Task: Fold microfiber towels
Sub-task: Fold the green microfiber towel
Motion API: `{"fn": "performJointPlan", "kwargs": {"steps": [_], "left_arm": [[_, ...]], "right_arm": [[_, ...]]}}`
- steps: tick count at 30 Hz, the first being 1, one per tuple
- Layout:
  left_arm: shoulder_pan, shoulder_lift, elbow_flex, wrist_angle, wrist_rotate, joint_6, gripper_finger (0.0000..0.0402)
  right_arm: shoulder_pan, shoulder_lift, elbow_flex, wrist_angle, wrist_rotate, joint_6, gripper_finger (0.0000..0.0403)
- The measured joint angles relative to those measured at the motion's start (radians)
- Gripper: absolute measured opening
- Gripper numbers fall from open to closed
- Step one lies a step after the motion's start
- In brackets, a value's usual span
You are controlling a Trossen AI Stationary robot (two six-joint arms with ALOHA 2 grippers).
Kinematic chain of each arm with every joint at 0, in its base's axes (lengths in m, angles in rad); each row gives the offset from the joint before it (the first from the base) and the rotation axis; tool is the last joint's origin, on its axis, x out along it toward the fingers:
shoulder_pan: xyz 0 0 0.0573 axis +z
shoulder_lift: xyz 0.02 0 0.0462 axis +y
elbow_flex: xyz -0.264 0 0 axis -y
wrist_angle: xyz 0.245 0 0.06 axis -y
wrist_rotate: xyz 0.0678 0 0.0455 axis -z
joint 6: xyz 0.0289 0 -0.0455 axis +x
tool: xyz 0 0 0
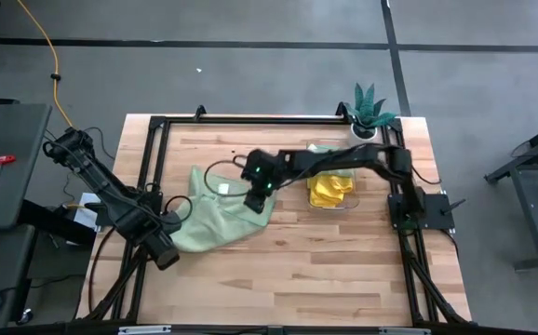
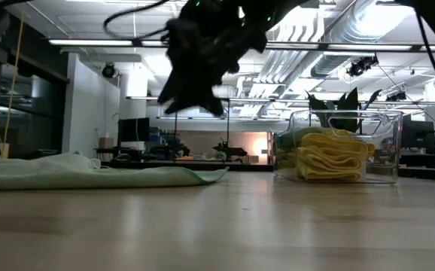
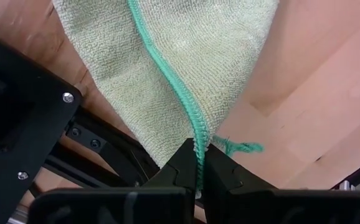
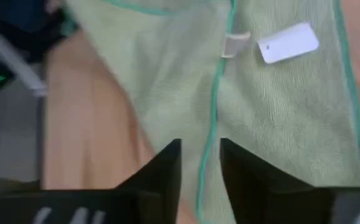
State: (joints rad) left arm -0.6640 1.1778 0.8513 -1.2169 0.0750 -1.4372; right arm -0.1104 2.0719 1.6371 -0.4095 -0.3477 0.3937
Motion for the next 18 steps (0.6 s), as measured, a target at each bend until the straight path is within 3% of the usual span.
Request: {"fn": "performJointPlan", "kwargs": {"steps": [5,15,18], "left_arm": [[0.0,0.0,0.0,0.012,-0.003,0.0,0.0],[0.037,0.0,0.0,0.04,-0.061,0.0,0.0],[0.061,0.0,0.0,0.055,-0.065,0.029,0.0]], "right_arm": [[0.025,0.078,0.0,-0.069,0.136,0.081,0.0129],[0.017,0.149,0.004,-0.234,0.34,0.058,0.0129],[-0.008,0.149,0.004,-0.265,0.462,0.032,0.0129]]}}
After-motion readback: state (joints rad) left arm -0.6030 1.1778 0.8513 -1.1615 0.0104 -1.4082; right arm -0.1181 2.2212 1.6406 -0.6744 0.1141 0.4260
